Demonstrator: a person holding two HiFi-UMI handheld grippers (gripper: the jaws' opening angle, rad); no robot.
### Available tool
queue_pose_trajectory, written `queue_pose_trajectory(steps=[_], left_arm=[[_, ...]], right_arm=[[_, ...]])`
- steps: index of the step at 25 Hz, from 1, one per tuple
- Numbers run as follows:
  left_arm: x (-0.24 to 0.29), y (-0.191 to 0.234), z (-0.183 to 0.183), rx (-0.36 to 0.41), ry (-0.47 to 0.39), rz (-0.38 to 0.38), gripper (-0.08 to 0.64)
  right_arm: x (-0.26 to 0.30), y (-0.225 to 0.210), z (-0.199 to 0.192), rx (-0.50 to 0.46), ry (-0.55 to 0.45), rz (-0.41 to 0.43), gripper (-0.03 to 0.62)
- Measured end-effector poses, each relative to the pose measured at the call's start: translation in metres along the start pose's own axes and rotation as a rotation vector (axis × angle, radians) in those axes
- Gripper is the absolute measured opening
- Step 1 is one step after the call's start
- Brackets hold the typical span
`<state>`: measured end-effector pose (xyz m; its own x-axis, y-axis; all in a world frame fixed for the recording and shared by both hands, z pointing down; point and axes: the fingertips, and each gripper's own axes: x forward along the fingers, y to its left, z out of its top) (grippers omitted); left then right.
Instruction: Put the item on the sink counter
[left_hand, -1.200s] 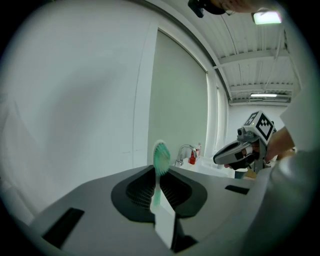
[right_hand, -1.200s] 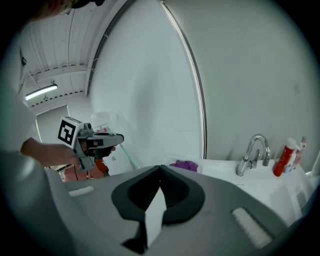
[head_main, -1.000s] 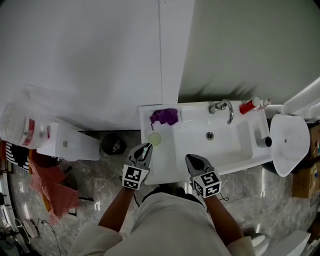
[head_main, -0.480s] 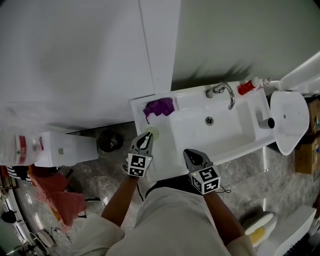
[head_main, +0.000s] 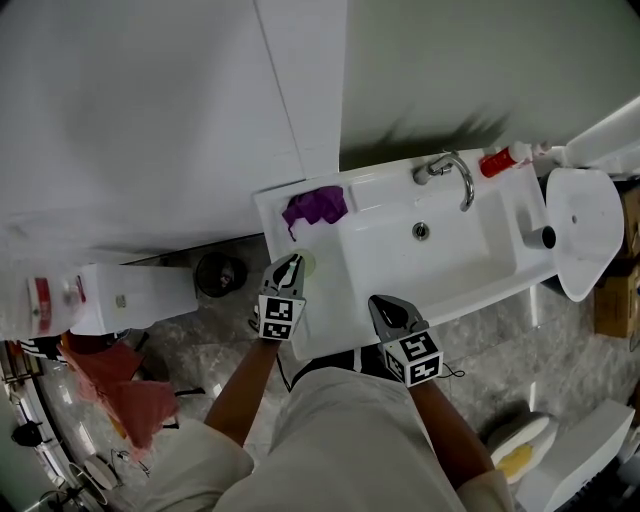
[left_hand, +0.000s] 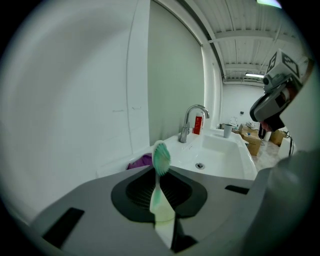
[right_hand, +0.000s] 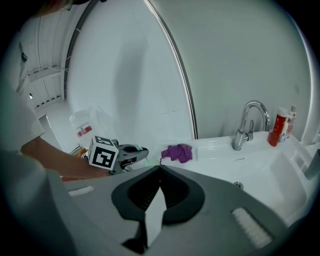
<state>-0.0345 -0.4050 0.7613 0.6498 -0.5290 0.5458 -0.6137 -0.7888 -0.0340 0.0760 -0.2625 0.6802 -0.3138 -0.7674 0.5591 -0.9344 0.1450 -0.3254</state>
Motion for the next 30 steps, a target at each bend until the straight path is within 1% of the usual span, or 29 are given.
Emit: queue_pose_trajectory(steps=[6,9,17,21,25,30], left_arm=[[0.013,0.000,-0.010,0.006,0.018,0.010,0.032],[0.016,-0.002,-0.021,0.005,0.042,0.010,0.032],[0.015,-0.005,-0.023,0.018,0.043,0.015,0.038],[0.013,-0.008,-0.022,0.020,0.050,0.007,0.091],[0.010,-0.011,-0.025,0.022,0.055,-0.004,0.116],[0.007,-0.016,-0.028,0.022,0.057,-0.020,0.174]], right_arm=[[0.007,-0.005,0.008,-0.007,0.005,0.013,0.011],[0.008,-0.007,0.009,-0.007,0.008,0.015,0.011],[0.009,-0.010,0.006,-0.008,0.016,0.016,0.011],[0.007,-0.009,0.006,-0.009,0.017,0.014,0.011],[0.005,-0.006,0.004,-0.011,0.015,0.012,0.011],[0.002,-0.002,0.001,-0.013,0.014,0.008,0.011]])
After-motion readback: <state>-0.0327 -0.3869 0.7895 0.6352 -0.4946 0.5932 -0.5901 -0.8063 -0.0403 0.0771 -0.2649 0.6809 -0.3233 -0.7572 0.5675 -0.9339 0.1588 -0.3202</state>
